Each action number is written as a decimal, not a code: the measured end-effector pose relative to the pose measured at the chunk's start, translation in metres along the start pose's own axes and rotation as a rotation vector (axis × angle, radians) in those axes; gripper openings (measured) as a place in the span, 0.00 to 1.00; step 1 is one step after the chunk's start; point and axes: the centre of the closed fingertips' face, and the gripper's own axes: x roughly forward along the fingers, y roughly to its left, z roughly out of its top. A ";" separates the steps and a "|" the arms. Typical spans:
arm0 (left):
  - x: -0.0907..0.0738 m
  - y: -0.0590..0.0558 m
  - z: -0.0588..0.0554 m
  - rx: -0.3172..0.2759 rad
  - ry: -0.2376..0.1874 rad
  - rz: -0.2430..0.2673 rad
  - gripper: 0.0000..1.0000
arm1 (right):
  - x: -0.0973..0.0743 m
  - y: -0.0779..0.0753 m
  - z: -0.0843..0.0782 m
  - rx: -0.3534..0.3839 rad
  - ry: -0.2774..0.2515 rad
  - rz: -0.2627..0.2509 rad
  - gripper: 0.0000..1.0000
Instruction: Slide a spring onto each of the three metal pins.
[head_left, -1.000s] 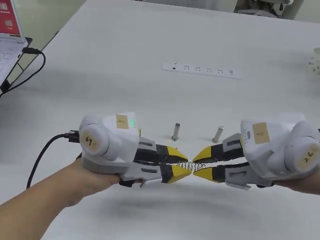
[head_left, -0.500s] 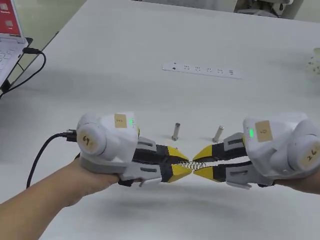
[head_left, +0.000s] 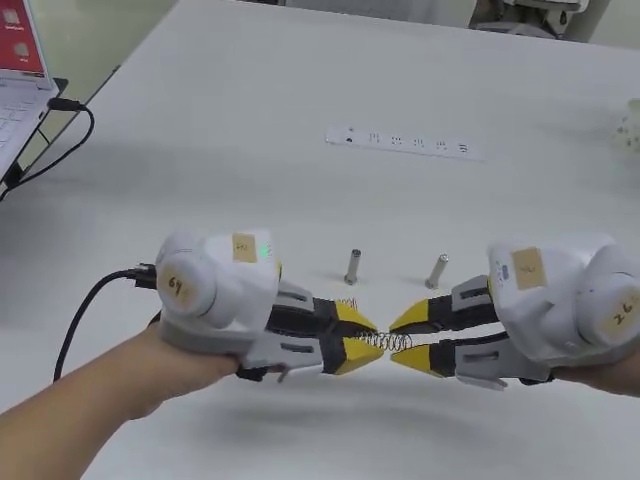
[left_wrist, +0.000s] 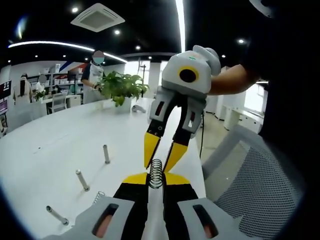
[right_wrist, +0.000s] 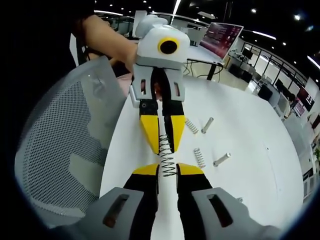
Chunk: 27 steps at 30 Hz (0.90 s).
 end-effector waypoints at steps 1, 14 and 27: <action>0.000 0.000 0.000 0.000 -0.001 0.001 0.02 | 0.000 -0.001 -0.001 -0.002 0.002 -0.004 0.11; -0.001 -0.002 0.000 -0.005 0.002 -0.001 0.02 | 0.000 0.001 -0.005 -0.016 0.024 -0.004 0.08; 0.000 -0.004 -0.001 -0.017 -0.003 -0.002 0.02 | -0.003 0.002 -0.003 -0.074 0.049 -0.019 0.07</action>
